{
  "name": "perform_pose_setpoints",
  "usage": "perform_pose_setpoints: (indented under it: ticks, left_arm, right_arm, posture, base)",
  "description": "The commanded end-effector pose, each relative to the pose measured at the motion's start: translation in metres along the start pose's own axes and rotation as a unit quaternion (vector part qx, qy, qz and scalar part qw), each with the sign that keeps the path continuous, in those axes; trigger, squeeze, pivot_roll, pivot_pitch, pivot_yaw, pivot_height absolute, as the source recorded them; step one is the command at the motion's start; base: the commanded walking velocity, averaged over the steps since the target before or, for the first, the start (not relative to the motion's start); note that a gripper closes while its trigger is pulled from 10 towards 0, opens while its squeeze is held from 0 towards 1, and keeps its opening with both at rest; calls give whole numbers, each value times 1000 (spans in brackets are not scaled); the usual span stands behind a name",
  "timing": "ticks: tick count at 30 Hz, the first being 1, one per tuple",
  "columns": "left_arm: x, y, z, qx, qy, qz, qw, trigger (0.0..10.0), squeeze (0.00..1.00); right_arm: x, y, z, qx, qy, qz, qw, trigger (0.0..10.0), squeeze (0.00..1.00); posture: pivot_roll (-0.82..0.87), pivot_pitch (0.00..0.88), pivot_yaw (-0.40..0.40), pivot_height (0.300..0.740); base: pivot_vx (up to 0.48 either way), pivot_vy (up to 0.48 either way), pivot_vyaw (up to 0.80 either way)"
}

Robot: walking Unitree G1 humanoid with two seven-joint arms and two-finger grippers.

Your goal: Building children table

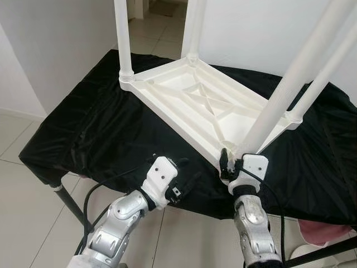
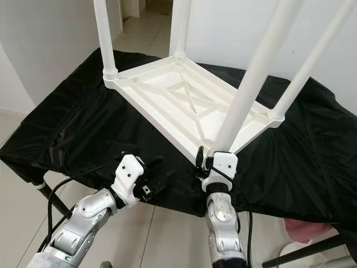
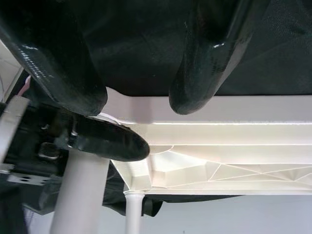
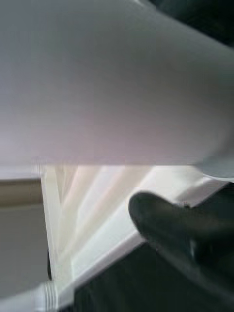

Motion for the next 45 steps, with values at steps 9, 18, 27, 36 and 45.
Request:
perform_pose_setpoints:
  ticks: [9,18,27,36,45]
  left_arm:
    - [1,1,-5,-17,-4,1,1000,10000,0]
    - [6,2,-5,-19,4,-2,1000,10000,0]
    - [9,3,-5,-16,5,-8,1000,10000,0]
    - [12,7,-6,-13,5,-14,1000,10000,0]
    - [11,7,-6,-9,5,-12,1000,10000,0]
  right_arm:
    - [10,4,-9,99,-4,-36,994,10000,0]
    - [5,21,-9,251,-15,-24,968,10000,0]
    - [-1,23,-9,298,-21,-15,954,0,0]
    - [-6,20,-12,304,-7,-6,953,10000,0]
    - [-6,22,-6,248,-5,15,969,10000,0]
  posture:
    - [42,12,-65,740]
    - [57,0,-70,740]
    - [74,0,-74,740]
    - [78,0,-80,740]
    - [69,6,-90,740]
  base:
    - [0,0,0]
    - [0,0,0]
    - [0,0,0]
    - [0,0,0]
    - [0,0,0]
Point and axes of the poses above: a point about 5 cm out from each wrist's last joint towards the gripper, its own y axis pointing out of the wrist towards the gripper, its own x axis along the axis of the wrist's last joint, z = x × y, the point moved 5 cm from there along y, pointing out of the wrist towards the gripper, and after that the axes turned 10 degrees about -y, right-handed, at the moved point
